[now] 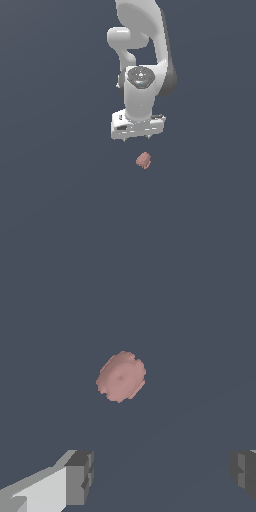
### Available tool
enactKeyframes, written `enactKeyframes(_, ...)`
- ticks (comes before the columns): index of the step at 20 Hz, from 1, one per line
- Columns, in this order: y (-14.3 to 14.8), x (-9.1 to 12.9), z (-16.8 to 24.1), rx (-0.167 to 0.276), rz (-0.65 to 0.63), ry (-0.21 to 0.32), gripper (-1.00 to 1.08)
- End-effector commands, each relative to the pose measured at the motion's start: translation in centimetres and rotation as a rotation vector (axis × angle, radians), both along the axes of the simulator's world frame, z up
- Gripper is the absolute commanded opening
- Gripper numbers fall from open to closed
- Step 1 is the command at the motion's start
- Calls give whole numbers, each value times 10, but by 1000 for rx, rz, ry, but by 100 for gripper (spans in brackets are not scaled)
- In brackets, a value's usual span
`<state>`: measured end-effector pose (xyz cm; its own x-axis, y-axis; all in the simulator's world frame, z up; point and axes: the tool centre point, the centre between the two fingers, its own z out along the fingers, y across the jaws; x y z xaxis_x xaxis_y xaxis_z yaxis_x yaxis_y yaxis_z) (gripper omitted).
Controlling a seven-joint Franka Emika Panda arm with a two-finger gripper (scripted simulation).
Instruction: Pick up the object and move it to a goal position.
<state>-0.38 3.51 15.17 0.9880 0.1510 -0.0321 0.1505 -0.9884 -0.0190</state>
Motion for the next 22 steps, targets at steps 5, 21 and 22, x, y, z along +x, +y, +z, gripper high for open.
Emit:
enactKeyframes(5,6,9,-10,-2,152,-6,100)
enactKeyframes(21,28,36,-44,-1,639,-27,100)
enactKeyframes(22,29,37,-45,-1,665,-28,100)
